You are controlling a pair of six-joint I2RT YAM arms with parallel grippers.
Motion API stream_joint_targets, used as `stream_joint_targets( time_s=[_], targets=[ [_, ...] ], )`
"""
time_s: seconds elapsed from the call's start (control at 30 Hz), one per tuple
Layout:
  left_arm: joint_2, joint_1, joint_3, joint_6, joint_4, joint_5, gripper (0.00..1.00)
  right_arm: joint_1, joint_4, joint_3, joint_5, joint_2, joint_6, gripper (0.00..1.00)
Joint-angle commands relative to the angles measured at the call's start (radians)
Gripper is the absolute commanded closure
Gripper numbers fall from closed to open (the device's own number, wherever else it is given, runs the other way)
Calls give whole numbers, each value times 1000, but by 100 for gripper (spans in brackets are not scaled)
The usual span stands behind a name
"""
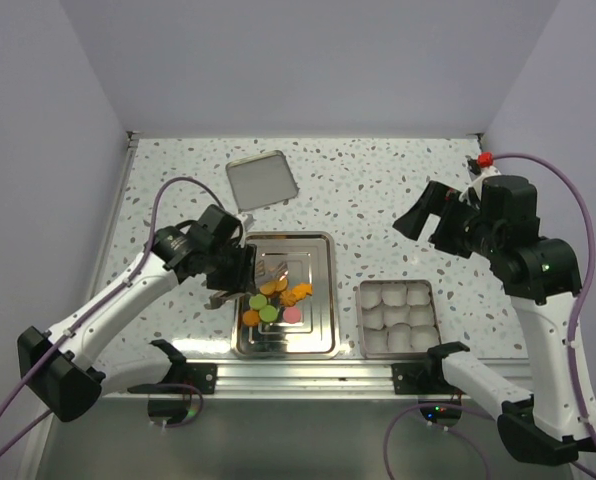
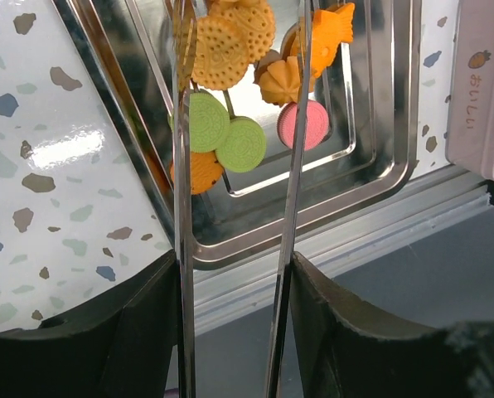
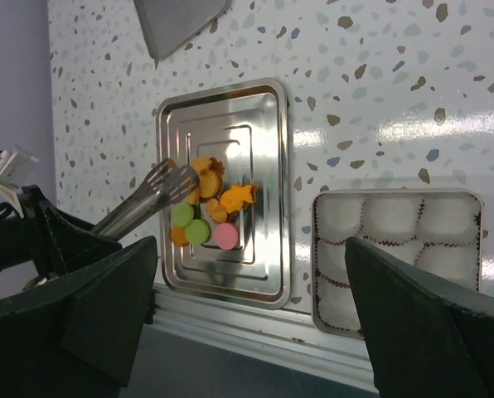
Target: Pack the cookies
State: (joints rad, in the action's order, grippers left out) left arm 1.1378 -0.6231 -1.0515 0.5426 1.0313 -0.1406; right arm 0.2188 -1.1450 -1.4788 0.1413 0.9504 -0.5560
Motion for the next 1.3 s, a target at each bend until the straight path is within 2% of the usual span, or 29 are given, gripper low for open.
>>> stream_joint_targets(
  time_s=[0.0,0.47,0.73,0.83,1.07,1.27],
  targets=[
    [4,-12,-24,31,-37,61,43,4,-6,-3,37,-1,22,1],
    [86,-20,21,28,-126,49,41,10,10,28,41,10,24,1],
    [131,-29,19,23,-142,62,44,16,19,31,41,19,25,1],
    [142,-33,25,22,-149,58,47,19,22,31,40,22,27,1],
    [155,-44,36,22,-166,47,67,22,25,46,41,22,28,1],
    [166,-49,-22,20,-139,67,72,24,27,49,41,19,27,1]
  ],
)
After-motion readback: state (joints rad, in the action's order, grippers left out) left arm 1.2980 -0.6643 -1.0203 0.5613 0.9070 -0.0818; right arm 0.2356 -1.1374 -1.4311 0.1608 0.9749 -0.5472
